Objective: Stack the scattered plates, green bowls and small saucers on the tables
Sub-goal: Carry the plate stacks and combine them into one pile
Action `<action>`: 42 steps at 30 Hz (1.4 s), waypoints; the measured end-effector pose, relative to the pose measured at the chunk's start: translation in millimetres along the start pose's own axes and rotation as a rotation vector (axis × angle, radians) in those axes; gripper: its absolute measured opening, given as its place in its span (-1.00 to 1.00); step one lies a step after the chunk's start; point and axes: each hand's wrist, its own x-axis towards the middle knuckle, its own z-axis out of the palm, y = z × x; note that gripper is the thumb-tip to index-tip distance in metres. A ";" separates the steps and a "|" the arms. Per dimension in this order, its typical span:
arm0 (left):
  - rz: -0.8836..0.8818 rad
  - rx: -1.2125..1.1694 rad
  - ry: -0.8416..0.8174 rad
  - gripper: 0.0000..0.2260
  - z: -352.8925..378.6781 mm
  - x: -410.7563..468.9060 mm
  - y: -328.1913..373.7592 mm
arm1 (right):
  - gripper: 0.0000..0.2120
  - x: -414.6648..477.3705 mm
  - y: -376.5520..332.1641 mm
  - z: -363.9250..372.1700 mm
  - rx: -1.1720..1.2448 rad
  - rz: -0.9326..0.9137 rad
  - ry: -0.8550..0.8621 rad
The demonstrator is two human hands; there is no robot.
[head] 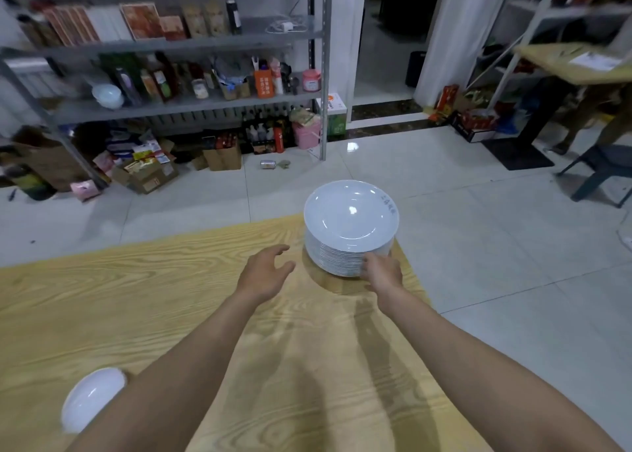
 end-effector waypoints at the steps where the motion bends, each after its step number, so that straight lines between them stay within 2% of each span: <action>1: 0.045 0.129 -0.001 -0.58 -12.7 -14.5 -4.8 | -0.90 -18.3 1.3 5.0 -0.127 -0.078 -0.046; 2: 0.082 0.249 0.006 -0.56 -25.9 -30.2 -9.8 | -0.84 -36.1 2.8 10.9 -0.273 -0.169 -0.114; 4: 0.134 0.432 0.051 -0.53 -50.7 -62.2 -22.4 | -0.58 -71.9 4.4 23.7 -0.579 -0.355 -0.250; 6: 0.144 0.541 0.098 -0.50 -75.0 -96.3 -38.5 | -0.41 -110.5 3.4 39.2 -0.906 -0.552 -0.327; 9: 0.098 0.646 0.150 -0.47 -113.0 -150.0 -67.8 | -0.36 -166.7 2.6 69.0 -1.203 -0.796 -0.348; 14: -0.049 0.713 0.261 -0.45 -179.3 -236.2 -112.2 | -0.34 -250.3 5.8 128.9 -1.400 -1.035 -0.405; 28: -0.419 0.652 0.495 -0.46 -312.7 -439.3 -233.3 | -0.36 -445.0 30.9 298.2 -1.463 -1.484 -0.631; 36: -0.588 0.661 0.568 -0.47 -372.0 -492.6 -313.4 | -0.44 -519.0 46.7 415.1 -1.452 -1.700 -0.741; 42: -0.704 0.679 0.592 -0.47 -443.2 -509.3 -382.1 | -0.39 -572.4 49.5 531.3 -1.400 -1.836 -0.775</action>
